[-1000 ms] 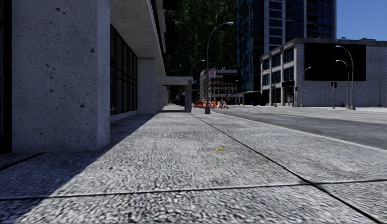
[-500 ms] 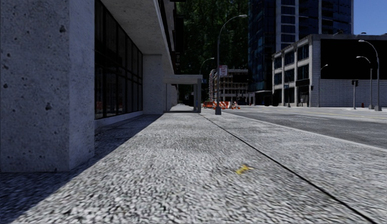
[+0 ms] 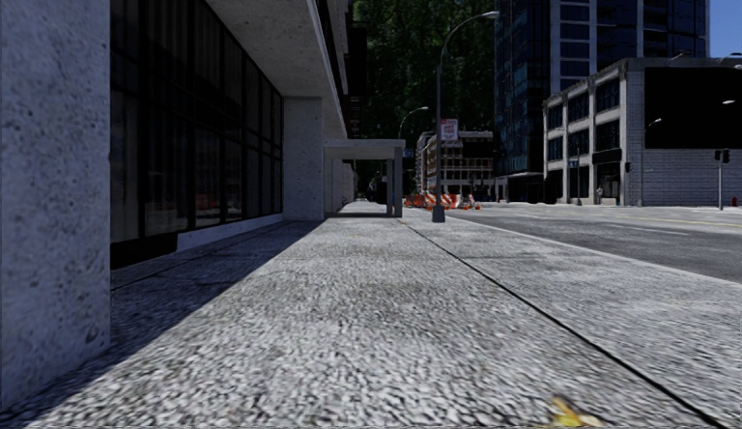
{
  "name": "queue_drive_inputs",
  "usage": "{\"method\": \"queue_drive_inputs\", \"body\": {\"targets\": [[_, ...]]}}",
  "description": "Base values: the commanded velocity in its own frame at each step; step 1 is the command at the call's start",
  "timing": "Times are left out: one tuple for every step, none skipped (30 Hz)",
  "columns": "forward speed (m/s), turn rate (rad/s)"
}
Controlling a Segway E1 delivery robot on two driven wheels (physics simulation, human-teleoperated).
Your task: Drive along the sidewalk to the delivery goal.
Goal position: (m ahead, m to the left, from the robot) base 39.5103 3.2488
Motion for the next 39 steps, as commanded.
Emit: {"method": "queue_drive_inputs", "body": {"targets": [[2.0, 0.22], [2.0, 0.22], [2.0, 0.22], [2.0, 0.22], [2.0, 0.22], [2.0, 0.22], [2.0, 0.22], [2.0, 0.22], [2.0, 0.22], [2.0, 0.22], [2.0, 0.22], [2.0, 0.22], [2.0, 0.24], [2.0, 0.24], [2.0, 0.25], [2.0, 0.26], [2.0, 0.21], [2.0, 0.21], [2.0, 0.06], [2.0, 0.0], [2.0, 0.0], [2.0, 0.0], [2.0, 0.0], [2.0, 0.0], [2.0, 0.0], [2.0, 0.0], [2.0, 0.0], [2.0, 0.0], [2.0, 0.0], [2.0, 0.0], [2.0, 0.0], [2.0, 0.0], [2.0, 0.0], [2.0, 0.0], [2.0, 0.0], [2.0, 0.0], [2.0, 0.0], [2.0, 0.0], [2.0, 0.0]]}}
